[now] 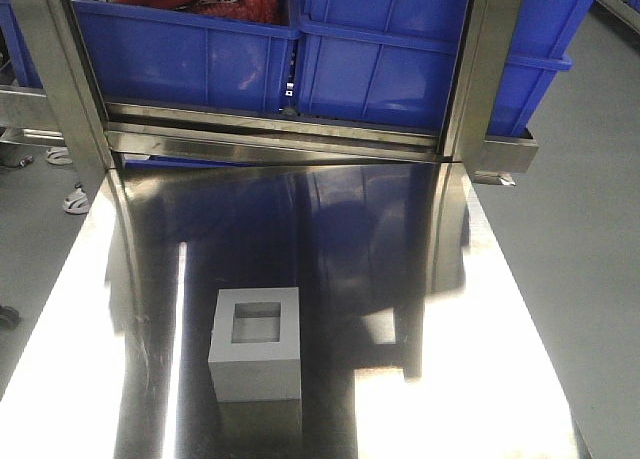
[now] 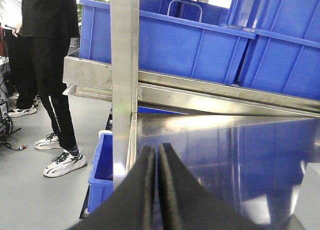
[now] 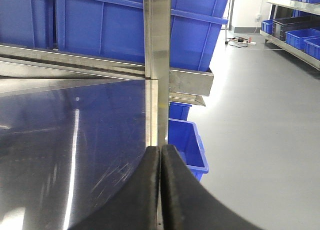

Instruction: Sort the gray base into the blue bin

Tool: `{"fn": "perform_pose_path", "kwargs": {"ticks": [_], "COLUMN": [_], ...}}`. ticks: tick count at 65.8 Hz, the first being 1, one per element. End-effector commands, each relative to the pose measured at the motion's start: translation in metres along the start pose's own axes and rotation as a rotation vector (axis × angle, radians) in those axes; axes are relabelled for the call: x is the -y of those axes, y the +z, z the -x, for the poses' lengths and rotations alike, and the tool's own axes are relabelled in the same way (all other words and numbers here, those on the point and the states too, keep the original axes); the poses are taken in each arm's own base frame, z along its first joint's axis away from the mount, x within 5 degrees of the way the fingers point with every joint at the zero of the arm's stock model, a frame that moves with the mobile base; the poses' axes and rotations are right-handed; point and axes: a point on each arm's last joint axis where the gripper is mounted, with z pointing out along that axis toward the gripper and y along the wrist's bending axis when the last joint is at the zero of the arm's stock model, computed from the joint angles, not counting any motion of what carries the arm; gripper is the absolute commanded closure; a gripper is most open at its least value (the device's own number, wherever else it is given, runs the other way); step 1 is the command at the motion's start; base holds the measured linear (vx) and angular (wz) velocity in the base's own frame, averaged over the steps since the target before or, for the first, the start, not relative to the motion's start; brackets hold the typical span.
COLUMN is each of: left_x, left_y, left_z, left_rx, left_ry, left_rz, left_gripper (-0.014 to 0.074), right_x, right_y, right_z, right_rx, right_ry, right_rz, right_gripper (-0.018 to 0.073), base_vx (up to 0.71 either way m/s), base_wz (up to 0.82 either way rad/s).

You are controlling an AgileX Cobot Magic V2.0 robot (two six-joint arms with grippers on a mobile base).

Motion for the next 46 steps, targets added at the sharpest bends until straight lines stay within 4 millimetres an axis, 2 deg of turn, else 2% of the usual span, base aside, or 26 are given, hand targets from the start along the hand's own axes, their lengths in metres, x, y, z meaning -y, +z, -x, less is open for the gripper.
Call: {"fn": "perform_pose_path", "kwargs": {"ticks": [1, 17, 24, 37, 46], "left_x": [0.000, 0.001, 0.002, 0.006, 0.009], "left_y": [0.000, 0.000, -0.001, -0.007, -0.007], "left_z": [-0.002, 0.001, 0.008, 0.037, 0.060], "left_rx": [0.056, 0.090, 0.135, 0.248, 0.255], "left_ry": [-0.005, 0.035, 0.052, 0.049, 0.039], "left_rz": [-0.013, -0.019, -0.027, -0.044, -0.043], "left_gripper": [0.0602, 0.0602, 0.0602, 0.0602, 0.0602], "right_x": [0.000, 0.000, 0.000, 0.000, 0.000], "right_y": [0.000, 0.000, 0.000, 0.000, 0.000], "right_z": [0.002, 0.002, 0.002, 0.002, 0.002], "right_rx": [0.072, 0.072, 0.072, 0.072, 0.072], "right_ry": [-0.011, -0.011, -0.011, -0.011, -0.011], "right_rz": [-0.003, -0.003, -0.003, -0.003, -0.003], "right_gripper": [0.0568, 0.0568, 0.0568, 0.0568, 0.0568], "base_vx": [0.00, 0.00, 0.00, 0.00, 0.00], "base_wz": [0.00, 0.00, 0.00, 0.00, 0.00]}}
